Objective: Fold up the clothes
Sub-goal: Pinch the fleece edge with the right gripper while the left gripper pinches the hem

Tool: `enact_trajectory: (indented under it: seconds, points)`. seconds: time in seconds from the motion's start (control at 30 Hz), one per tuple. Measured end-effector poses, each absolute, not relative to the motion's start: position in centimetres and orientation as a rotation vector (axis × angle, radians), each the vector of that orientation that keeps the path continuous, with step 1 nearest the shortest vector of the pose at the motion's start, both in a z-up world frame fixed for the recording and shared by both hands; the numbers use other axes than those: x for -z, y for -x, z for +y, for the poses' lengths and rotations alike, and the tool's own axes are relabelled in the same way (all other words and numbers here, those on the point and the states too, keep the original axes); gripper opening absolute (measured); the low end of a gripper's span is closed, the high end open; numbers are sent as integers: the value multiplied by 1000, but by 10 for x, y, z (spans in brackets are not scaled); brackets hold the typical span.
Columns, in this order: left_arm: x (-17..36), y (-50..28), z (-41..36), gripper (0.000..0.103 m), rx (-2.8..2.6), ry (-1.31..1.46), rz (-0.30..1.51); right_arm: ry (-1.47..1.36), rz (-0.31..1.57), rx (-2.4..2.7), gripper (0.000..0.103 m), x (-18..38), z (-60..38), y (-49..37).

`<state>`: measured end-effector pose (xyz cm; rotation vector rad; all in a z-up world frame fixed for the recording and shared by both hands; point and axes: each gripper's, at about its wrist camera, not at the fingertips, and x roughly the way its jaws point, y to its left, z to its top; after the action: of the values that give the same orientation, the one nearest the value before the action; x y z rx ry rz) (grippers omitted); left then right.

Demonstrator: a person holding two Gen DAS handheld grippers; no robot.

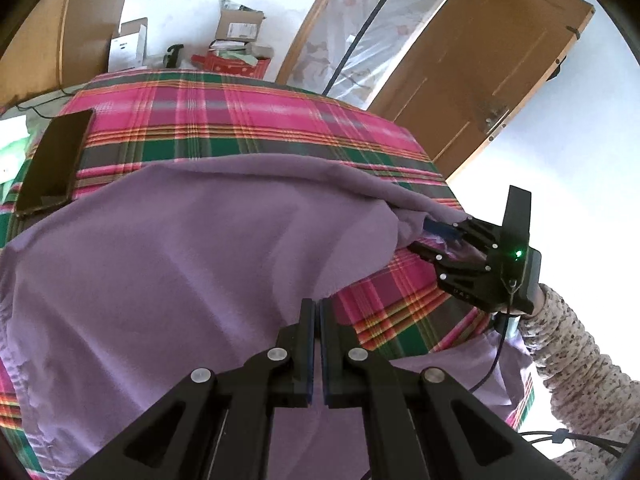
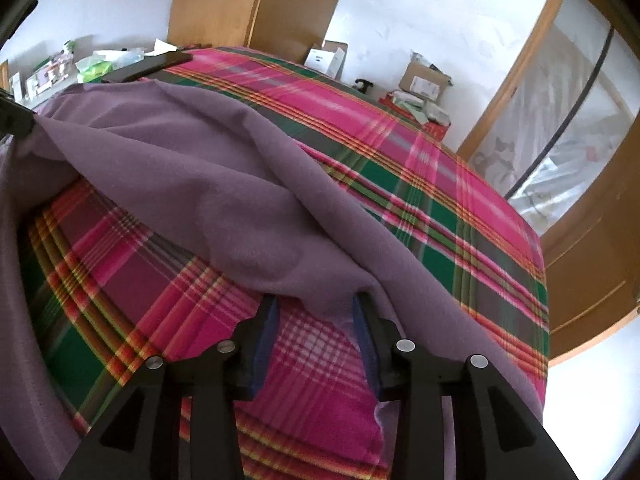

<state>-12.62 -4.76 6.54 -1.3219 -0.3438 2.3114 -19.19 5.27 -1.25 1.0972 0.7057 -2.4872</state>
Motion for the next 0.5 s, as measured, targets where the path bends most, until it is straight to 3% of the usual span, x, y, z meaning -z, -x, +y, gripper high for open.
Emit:
enact_trajectory:
  seconds: [0.07,0.17,0.5]
  points:
    - [-63,127,-47,2,-2309,1333,-344,-1103,705,2490,10,13,53,193]
    - [-60,127,-45,2,-2303,1346,-334,-1095,698,2511,4,7,57,189]
    - [-56,124,-36,2,-2296,1378,-266,-998,656,2579,0,-37,75,160]
